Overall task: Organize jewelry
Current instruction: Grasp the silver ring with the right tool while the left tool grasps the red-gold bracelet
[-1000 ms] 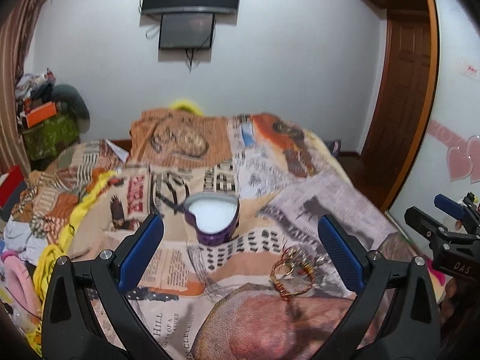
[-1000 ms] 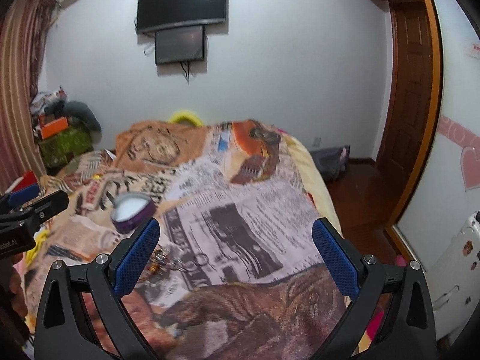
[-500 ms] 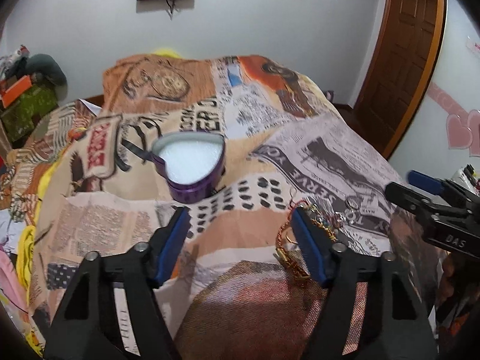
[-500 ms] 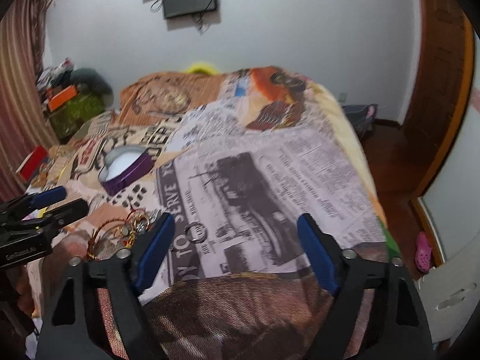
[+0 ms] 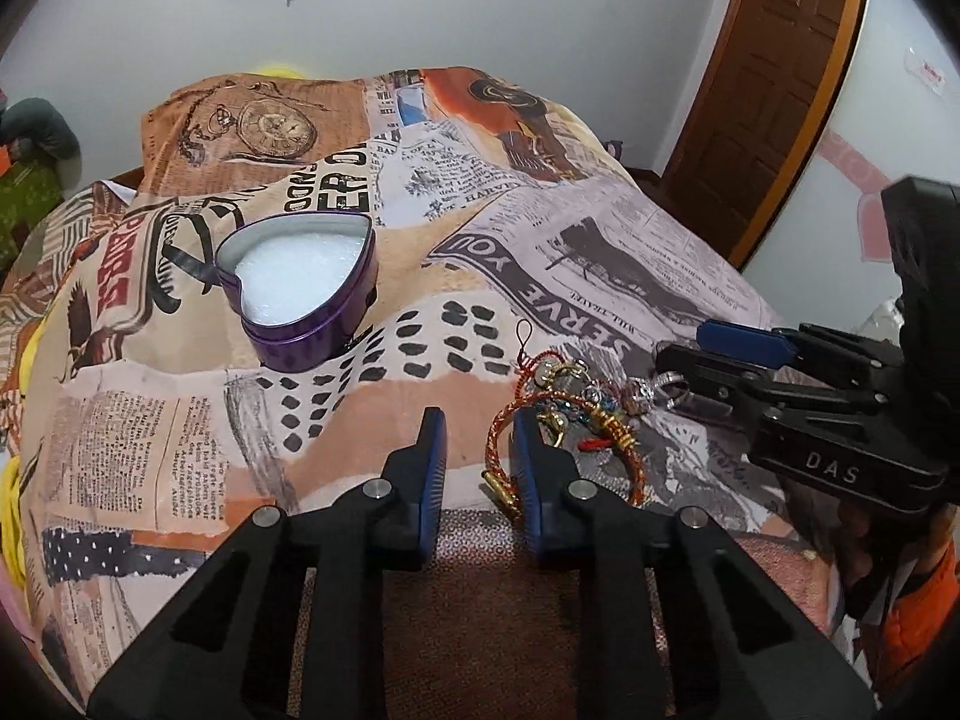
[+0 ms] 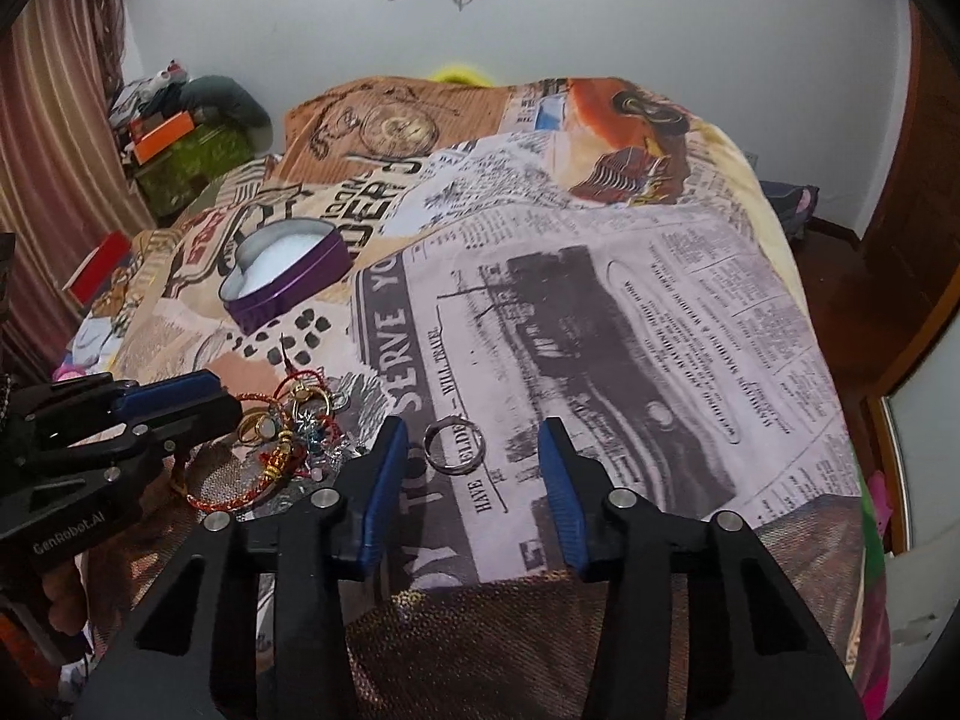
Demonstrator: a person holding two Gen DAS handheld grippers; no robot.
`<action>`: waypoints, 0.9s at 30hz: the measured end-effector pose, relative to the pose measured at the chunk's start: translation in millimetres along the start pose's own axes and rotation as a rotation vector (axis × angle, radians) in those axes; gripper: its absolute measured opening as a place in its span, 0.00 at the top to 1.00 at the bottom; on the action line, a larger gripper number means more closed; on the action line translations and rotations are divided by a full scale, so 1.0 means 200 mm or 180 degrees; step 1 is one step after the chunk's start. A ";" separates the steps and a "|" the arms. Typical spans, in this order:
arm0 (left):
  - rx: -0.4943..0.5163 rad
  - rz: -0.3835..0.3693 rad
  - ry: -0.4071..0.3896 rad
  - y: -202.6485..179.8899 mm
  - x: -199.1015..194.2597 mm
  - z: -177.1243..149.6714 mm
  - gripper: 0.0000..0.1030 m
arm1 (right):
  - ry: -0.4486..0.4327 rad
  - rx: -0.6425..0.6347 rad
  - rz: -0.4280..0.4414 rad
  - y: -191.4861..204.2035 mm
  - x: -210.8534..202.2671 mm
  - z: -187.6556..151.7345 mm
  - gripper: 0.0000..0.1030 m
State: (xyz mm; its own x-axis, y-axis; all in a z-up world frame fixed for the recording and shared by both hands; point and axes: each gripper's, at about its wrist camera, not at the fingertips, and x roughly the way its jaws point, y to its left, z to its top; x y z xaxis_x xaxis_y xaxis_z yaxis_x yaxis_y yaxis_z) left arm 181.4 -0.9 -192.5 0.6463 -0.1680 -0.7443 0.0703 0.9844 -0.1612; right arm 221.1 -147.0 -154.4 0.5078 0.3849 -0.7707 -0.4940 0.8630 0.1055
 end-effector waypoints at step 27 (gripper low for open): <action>-0.0034 -0.0002 -0.0385 0.01 -0.20 0.05 0.99 | -0.0255 0.0036 0.0073 0.07 -0.14 0.06 0.81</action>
State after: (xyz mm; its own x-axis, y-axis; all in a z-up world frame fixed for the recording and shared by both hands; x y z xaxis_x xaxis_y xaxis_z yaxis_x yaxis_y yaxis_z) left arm 162.4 9.4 -156.4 0.7333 -0.1606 -0.6607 0.0631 0.9836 -0.1691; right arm 209.3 -142.0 -123.2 0.5515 0.4290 -0.7154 -0.4984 0.8572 0.1299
